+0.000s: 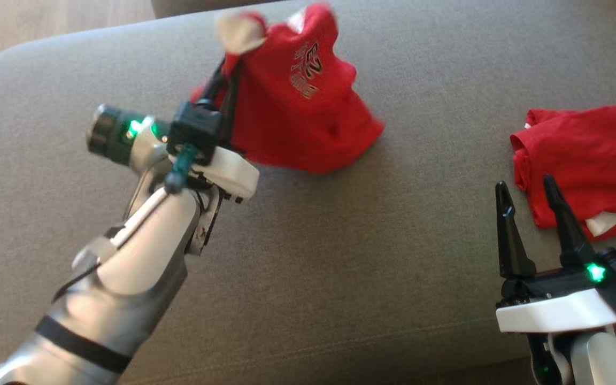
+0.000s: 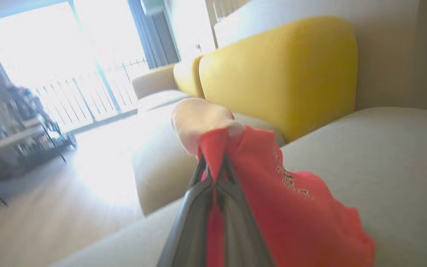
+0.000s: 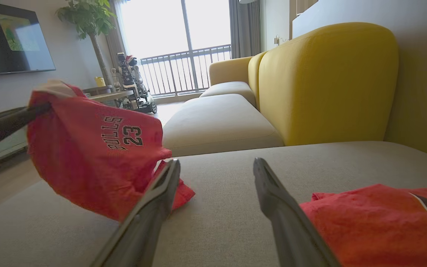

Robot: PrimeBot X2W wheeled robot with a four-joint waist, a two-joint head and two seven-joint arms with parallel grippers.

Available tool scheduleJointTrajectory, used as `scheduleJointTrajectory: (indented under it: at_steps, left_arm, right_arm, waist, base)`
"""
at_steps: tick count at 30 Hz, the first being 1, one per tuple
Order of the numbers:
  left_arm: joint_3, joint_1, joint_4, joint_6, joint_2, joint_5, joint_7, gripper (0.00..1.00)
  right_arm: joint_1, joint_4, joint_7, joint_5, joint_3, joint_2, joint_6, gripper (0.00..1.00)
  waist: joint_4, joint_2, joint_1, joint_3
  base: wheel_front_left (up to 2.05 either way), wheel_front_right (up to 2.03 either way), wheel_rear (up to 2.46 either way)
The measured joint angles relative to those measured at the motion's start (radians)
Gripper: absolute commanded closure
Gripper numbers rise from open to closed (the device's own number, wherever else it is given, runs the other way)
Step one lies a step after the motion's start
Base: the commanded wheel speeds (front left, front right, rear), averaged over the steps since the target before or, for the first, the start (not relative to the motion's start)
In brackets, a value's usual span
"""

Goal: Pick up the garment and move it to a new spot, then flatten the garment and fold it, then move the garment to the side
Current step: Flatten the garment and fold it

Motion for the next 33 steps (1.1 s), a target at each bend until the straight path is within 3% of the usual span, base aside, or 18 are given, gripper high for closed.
scheduleJointTrajectory:
  at_steps: [2,4,9,11,12,13,19,26,30,33]
  left_arm:
    - [-0.026,0.001,-0.078,0.021,0.026,0.080,-0.007,1.00]
    - [-0.085,0.023,-0.109,0.012,0.034,0.130,-0.007,1.00]
    - [-0.238,0.199,0.019,-0.053,-0.006,0.157,-0.007,1.00]
    - [-0.237,0.273,0.045,-0.096,-0.033,0.090,-0.006,1.00]
    - [-0.233,0.298,0.047,-0.123,-0.047,0.058,-0.006,0.70]
    - [-0.222,0.317,0.037,-0.148,-0.061,0.026,-0.006,0.00]
    - [-0.213,0.327,-0.086,-0.213,-0.037,0.002,-0.006,0.00]
    - [-0.172,0.330,-0.256,-0.228,0.051,-0.030,0.075,0.00]
    - [-0.248,0.227,-0.270,-0.345,0.070,-0.017,0.157,0.00]
    - [-0.325,0.112,-0.202,-0.374,0.058,-0.022,0.230,0.00]
  right_arm:
    - [0.000,0.004,0.000,0.003,0.002,0.000,0.000,0.00]
    - [0.000,0.005,0.000,0.010,0.003,0.000,0.000,0.00]
    - [0.000,0.006,0.000,0.011,0.004,0.000,0.000,0.00]
    - [-0.001,0.006,0.000,0.011,0.005,0.000,0.000,0.00]
    - [-0.002,0.006,0.000,0.011,0.004,0.000,0.000,0.00]
    - [-0.002,0.006,0.000,0.011,0.000,0.000,0.000,0.00]
    - [-0.001,0.006,0.000,0.011,-0.031,0.000,0.000,0.00]
    - [-0.001,0.007,0.000,0.018,-0.031,0.000,0.000,0.00]
    - [-0.001,0.013,0.000,0.021,-0.003,0.000,0.000,0.00]
    - [-0.006,0.015,0.000,0.021,0.021,0.000,0.000,0.00]
  waist:
    - [0.005,0.0000,0.0000,-0.006]
    - [0.007,0.0000,0.0000,-0.008]
    - [0.004,0.0000,0.0000,0.002]
    - [0.000,0.0000,0.0000,0.009]
    - [-0.002,0.0000,0.0000,0.011]
    - [-0.003,0.0000,0.0000,0.012]
    - [0.006,0.0000,0.0000,0.005]
    - [0.024,0.0000,0.0000,0.003]
    - [0.033,0.0000,0.0000,0.017]
    - [0.025,0.0000,0.0000,0.028]
  base:
    - [0.00,0.00,0.00]
    - [0.00,0.00,0.00]
    - [0.00,0.00,0.00]
    - [0.00,0.00,0.00]
    - [0.00,0.00,0.00]
    - [0.00,0.00,0.00]
    - [0.00,0.00,0.00]
    - [0.00,0.00,0.00]
    - [0.00,0.00,0.00]
    - [0.00,0.00,0.00]
